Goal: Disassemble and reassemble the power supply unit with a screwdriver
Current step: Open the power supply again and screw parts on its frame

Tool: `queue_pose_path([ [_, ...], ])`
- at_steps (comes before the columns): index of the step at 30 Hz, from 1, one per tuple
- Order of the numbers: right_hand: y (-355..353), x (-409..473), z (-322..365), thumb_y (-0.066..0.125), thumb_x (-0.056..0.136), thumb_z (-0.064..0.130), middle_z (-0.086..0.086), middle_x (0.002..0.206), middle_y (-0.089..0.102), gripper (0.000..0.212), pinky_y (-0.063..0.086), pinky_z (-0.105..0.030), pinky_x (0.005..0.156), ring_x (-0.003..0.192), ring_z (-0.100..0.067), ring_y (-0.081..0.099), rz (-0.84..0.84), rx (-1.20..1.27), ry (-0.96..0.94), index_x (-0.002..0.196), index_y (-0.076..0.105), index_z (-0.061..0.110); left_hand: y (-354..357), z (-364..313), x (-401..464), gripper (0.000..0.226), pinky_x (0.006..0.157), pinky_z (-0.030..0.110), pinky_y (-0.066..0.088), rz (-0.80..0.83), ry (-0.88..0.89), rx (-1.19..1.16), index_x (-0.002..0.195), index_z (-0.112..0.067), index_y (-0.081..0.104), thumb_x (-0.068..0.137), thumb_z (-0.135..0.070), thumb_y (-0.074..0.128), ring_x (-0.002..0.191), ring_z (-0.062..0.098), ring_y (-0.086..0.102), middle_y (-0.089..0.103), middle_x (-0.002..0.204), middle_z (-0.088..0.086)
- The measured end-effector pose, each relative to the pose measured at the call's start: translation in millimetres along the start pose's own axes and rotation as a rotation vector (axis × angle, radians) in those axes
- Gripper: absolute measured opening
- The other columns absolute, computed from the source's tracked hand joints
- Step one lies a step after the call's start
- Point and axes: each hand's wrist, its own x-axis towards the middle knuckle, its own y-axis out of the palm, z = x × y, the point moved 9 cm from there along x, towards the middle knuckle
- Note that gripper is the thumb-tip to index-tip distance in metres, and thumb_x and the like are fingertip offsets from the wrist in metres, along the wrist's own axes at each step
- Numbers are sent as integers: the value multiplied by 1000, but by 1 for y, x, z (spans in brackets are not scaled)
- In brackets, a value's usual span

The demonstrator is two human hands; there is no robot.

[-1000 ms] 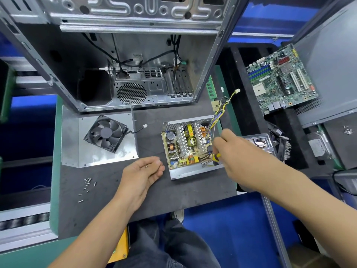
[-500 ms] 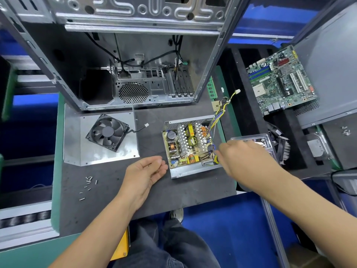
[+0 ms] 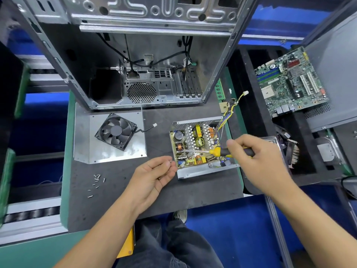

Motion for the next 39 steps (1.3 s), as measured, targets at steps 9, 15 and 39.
queue_pose_path([
  [9, 23, -10, -7, 65, 94, 22, 20, 51, 56, 28, 29, -9, 49, 46, -1, 45, 48, 100, 45, 67, 66, 15, 8, -11, -9, 18, 65, 20, 58, 21, 60, -24, 76, -10, 81, 71, -3, 66, 72, 15, 74, 75, 78, 11],
  [15, 26, -8, -12, 62, 93, 33, 6, 56, 62, 30, 29, -13, 51, 49, -4, 39, 83, 104, 70, 68, 67, 18, 7, -11, -8, 17, 65, 20, 58, 15, 70, -16, 76, -10, 81, 72, -3, 66, 73, 15, 74, 75, 78, 11],
  [39, 58, -7, -38, 78, 73, 26, -10, 82, 72, 36, 57, -25, 67, 76, -23, 73, 43, 882, 466, 98, 63, 6, -3, -16, -2, 16, 68, 21, 59, -5, 165, 160, 83, -11, 81, 68, -9, 75, 79, 23, 75, 76, 88, 19],
])
